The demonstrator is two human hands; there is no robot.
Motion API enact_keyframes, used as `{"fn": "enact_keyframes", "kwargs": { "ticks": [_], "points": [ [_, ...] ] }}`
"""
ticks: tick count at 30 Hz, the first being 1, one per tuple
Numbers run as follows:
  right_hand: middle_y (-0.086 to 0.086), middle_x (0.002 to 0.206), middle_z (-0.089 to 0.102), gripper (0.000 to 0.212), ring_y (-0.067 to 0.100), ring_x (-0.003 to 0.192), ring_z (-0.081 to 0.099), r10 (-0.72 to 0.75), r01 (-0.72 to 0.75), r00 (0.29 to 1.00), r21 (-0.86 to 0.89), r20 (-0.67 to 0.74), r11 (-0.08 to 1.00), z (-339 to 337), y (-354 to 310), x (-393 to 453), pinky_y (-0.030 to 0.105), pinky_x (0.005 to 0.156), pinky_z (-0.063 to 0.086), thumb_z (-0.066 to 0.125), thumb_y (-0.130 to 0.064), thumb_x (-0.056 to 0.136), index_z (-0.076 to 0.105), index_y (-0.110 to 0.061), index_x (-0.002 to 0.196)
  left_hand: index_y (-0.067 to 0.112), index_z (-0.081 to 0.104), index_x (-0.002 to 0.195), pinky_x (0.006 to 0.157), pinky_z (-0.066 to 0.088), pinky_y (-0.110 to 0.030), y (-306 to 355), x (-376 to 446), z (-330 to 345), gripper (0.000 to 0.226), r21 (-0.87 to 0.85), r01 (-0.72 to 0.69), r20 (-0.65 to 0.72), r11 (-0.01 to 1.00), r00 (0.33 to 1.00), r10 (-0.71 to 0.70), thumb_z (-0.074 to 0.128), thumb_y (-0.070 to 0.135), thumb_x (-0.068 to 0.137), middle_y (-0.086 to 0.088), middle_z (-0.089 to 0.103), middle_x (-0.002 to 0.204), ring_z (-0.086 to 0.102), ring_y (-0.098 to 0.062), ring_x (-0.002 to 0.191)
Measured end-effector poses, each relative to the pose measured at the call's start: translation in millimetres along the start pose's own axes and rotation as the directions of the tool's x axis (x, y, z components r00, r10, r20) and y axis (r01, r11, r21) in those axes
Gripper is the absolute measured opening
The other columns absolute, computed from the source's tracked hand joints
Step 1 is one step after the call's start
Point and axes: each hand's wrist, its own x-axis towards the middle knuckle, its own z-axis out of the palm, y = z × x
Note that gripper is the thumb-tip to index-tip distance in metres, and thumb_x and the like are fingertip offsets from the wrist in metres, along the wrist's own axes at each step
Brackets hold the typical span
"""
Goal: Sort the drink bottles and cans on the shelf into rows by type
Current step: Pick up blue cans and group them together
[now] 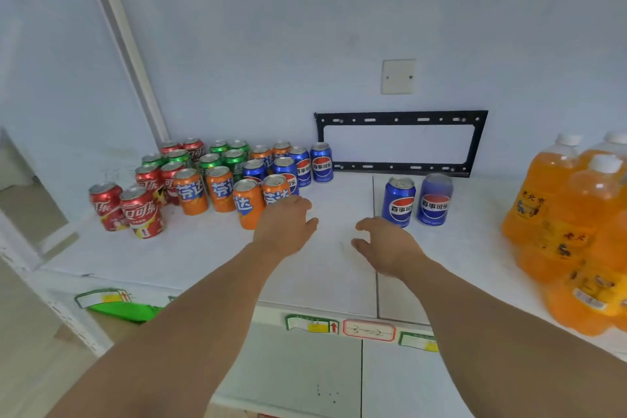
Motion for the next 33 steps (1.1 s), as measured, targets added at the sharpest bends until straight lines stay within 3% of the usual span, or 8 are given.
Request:
{"fn": "enact_keyframes", "kwargs": {
  "ticks": [10,14,17,20,23,26,30,33],
  "points": [
    [0.001,0.128,0.06,0.045,0.016,0.105,0.057,0.094,-0.06,0.992,0.332,-0.086,0.941,-13,-73,102,0.027,0.079,0.041,0.055,-0.048,0.094,0.052,-0.022,0.13,0.014,0.061,0.126,0.08,0.038,-0.029,-96,57,-27,0.047,-0.48,0.308,-0.043,0.821,0.927,-0.373,0.058,0.048,0.094,-0.01,0.062,0.129,0.059,-0.028,0.111],
    [0.002,0.106,0.065,0.027,0.016,0.09,0.059,0.144,-0.076,0.984,0.487,-0.104,0.87,-7,-98,157,0.036,0.083,0.051,0.06,-0.048,0.09,0.054,-0.024,0.099,0.023,0.055,0.094,0.066,0.036,-0.029,-138,102,-27,0.026,-0.54,0.311,-0.006,0.782,0.928,-0.373,0.061,0.048,0.091,0.003,0.058,0.093,0.05,-0.015,0.081],
    [0.006,0.099,0.068,0.038,0.02,0.089,0.063,0.166,-0.108,0.985,0.554,-0.055,0.825,0,-110,194,0.04,0.083,0.051,0.064,-0.051,0.085,0.062,-0.016,0.099,0.033,0.047,0.085,0.075,0.036,-0.031,-164,133,-25,0.024,-0.497,0.304,0.049,0.813,0.945,-0.323,0.062,0.051,0.09,0.008,0.048,0.083,0.046,-0.018,0.088],
    [0.0,0.092,0.067,0.048,0.015,0.084,0.062,0.198,-0.15,0.98,0.616,-0.01,0.773,10,-116,221,0.031,0.071,0.05,0.068,-0.059,0.079,0.062,-0.018,0.102,0.022,0.056,0.108,0.085,0.046,-0.035,-182,161,-16,0.05,-0.282,0.275,0.133,0.919,0.96,-0.246,0.057,0.066,0.085,-0.012,0.064,0.118,0.058,-0.029,0.107],
    [-0.014,0.074,0.062,0.034,0.002,0.066,0.059,0.206,-0.164,0.978,0.67,0.017,0.724,22,-118,238,0.017,0.053,0.04,0.071,-0.058,0.077,0.059,-0.027,0.086,0.02,0.054,0.131,0.097,0.047,-0.044,-193,180,-3,0.077,-0.198,0.277,0.278,0.94,0.936,-0.217,0.051,0.077,0.079,-0.011,0.06,0.133,0.056,-0.031,0.118],
    [-0.012,0.088,0.066,0.035,0.003,0.078,0.062,0.18,-0.174,0.981,0.705,0.066,0.688,37,-116,252,0.018,0.057,0.043,0.074,-0.054,0.077,0.06,-0.029,0.097,0.024,0.043,0.143,0.104,0.042,-0.044,-197,192,11,0.087,-0.116,0.246,0.379,0.962,0.906,-0.186,0.048,0.081,0.078,-0.008,0.053,0.143,0.052,-0.03,0.126],
    [-0.005,0.105,0.07,0.043,0.01,0.094,0.066,0.132,-0.175,0.984,0.76,0.117,0.626,54,-111,267,0.023,0.07,0.052,0.078,-0.035,0.078,0.062,-0.025,0.117,0.027,0.055,0.128,0.103,0.042,-0.044,-199,201,16,0.076,-0.108,0.206,0.454,0.972,0.881,-0.136,0.052,0.081,0.075,-0.002,0.062,0.129,0.057,-0.026,0.118],
    [-0.012,0.097,0.071,0.035,0.004,0.083,0.067,0.108,-0.183,0.983,0.788,0.147,0.588,61,-109,271,0.013,0.057,0.05,0.081,-0.028,0.075,0.061,-0.034,0.103,0.023,0.065,0.101,0.095,0.048,-0.048,-199,206,19,0.059,-0.163,0.161,0.536,0.973,0.843,-0.05,0.064,0.073,0.069,-0.001,0.068,0.106,0.062,-0.024,0.101]
  ]
}}
